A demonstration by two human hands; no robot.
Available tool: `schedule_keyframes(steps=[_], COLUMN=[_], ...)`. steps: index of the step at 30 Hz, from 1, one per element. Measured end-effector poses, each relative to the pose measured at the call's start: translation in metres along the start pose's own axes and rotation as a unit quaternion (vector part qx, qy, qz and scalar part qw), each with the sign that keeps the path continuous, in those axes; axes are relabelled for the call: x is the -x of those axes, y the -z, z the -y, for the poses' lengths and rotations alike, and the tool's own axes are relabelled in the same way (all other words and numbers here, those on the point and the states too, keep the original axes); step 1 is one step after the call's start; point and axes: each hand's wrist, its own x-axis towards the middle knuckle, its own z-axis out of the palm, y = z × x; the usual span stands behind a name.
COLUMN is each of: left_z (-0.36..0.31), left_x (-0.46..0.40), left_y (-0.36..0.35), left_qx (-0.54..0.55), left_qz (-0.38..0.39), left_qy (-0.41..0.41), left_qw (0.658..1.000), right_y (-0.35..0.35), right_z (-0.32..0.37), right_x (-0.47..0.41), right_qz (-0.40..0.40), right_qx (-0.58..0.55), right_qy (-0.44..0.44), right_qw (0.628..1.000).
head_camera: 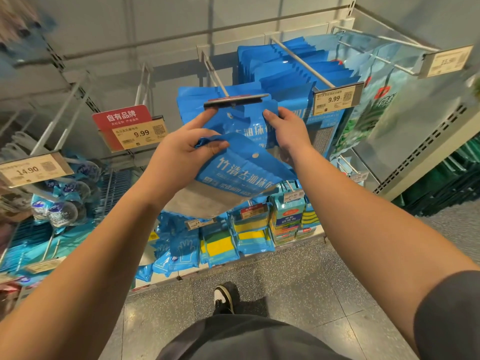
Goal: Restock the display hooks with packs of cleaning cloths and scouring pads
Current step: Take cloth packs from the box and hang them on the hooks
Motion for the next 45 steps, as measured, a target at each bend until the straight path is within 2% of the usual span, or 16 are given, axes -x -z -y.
schedule_keyframes(steps=[13, 17, 19, 22, 26, 28, 32, 34, 37, 45], left_z=[-0.001, -0.002, -0.001, -0.001, -0.004, -0.009, -0.005, -0.006, -0.013, -0.015], left_x=[0.002, 0.003, 0.003, 0.003, 0.006, 0.008, 0.01, 0.01, 0.008, 0.009], left_y=[0.004, 0.003, 0.002, -0.003, -0.011, -0.014, -0.015, -0.014, -0.01, -0.01], left_qx=[-0.003, 0.018, 0.029, 0.037, 0.087, 0.126, 0.204, 0.19, 0.162, 0.114], left_qz=[0.011, 0.016, 0.007, -0.014, -0.049, -0.061, -0.045, -0.021, -0.024, -0.031], left_qy=[0.013, 0.019, 0.022, 0.028, 0.047, 0.062, 0.113, 0.097, 0.067, 0.033], left_qw=[1.0, 1.0, 0.999, 0.999, 0.994, 0.988, 0.971, 0.977, 0.984, 0.992], right_y=[-0.009, 0.007, 0.022, 0.038, 0.038, 0.031, 0.024, 0.03, 0.047, 0.037], right_z=[0.006, 0.003, -0.008, -0.039, -0.063, -0.053, -0.034, -0.03, -0.034, -0.019], right_x=[-0.01, 0.005, 0.025, 0.064, 0.094, 0.1, 0.094, 0.089, 0.08, 0.049], right_qz=[0.001, -0.059, -0.085, 0.003, 0.09, 0.102, 0.027, -0.001, -0.024, 0.029], right_qx=[0.019, 0.039, -0.014, -0.192, -0.291, -0.25, -0.211, -0.236, -0.212, -0.101], right_qy=[-0.008, -0.013, -0.013, -0.038, -0.092, -0.075, -0.03, -0.032, -0.032, -0.012], right_qw=[1.0, 0.997, 0.996, 0.981, 0.948, 0.96, 0.977, 0.971, 0.977, 0.994])
